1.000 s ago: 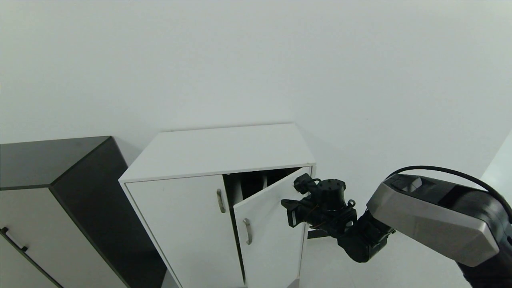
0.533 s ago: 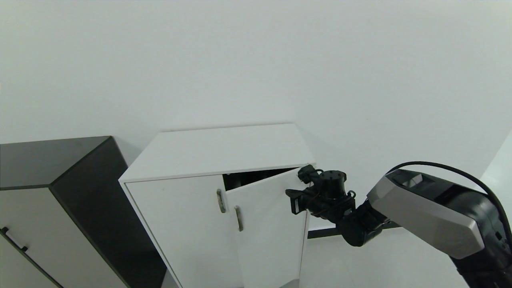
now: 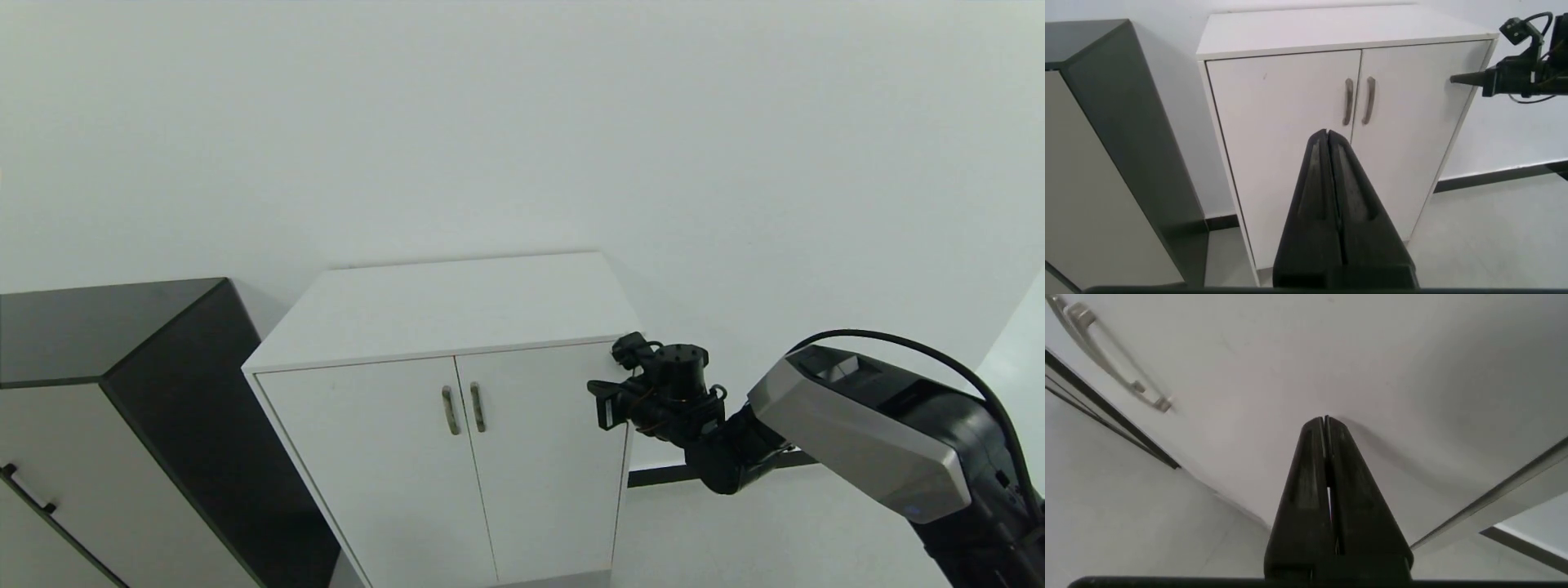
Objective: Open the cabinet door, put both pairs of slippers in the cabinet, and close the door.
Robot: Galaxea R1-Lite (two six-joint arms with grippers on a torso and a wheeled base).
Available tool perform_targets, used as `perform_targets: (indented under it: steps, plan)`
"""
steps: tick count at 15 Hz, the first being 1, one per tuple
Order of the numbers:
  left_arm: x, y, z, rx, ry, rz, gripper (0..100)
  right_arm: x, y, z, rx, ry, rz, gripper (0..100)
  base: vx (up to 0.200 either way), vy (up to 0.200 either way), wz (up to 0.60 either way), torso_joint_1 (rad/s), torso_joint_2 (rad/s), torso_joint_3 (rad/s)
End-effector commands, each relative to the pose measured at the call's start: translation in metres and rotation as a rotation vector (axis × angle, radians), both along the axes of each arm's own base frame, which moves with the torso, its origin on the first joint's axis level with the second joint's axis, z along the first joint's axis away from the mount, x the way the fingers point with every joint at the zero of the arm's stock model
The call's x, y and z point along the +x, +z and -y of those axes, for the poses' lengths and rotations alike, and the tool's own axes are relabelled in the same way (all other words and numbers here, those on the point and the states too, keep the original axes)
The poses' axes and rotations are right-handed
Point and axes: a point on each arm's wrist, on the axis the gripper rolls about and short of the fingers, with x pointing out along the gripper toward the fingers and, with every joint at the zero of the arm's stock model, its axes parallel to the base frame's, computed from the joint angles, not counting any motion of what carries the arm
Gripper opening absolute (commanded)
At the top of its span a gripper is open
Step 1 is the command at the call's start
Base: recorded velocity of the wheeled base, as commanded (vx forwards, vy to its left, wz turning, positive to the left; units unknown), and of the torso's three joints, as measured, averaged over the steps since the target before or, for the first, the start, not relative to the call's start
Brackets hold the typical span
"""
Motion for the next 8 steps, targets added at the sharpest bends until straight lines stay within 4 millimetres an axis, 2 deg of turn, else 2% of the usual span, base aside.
perform_targets:
  steps: [1,3,5,6,8]
  plan:
    - [0.0,0.0,0.0,0.0,0.0,0.0,0,0.0,0.001,0.0,0.003,0.001,0.005,0,0.0,0.0,0.0,0.0,0.0,0.0]
    - [0.0,0.0,0.0,0.0,0.0,0.0,0,0.0,0.002,0.0,0.004,0.001,0.006,0,0.0,0.0,0.0,0.0,0.0,0.0]
    - [0.0,0.0,0.0,0.0,0.0,0.0,0,-0.007,0.011,0.003,0.003,0.001,0.007,0,0.0,0.0,0.0,0.0,0.0,0.0]
    - [0.0,0.0,0.0,0.0,0.0,0.0,0,-0.018,0.019,0.003,0.005,0.013,0.009,0,0.0,0.0,0.0,0.0,0.0,0.0]
    - [0.0,0.0,0.0,0.004,0.0,0.0,0,-0.059,0.04,0.012,0.023,0.033,0.044,0,0.0,0.0,0.0,0.0,0.0,0.0]
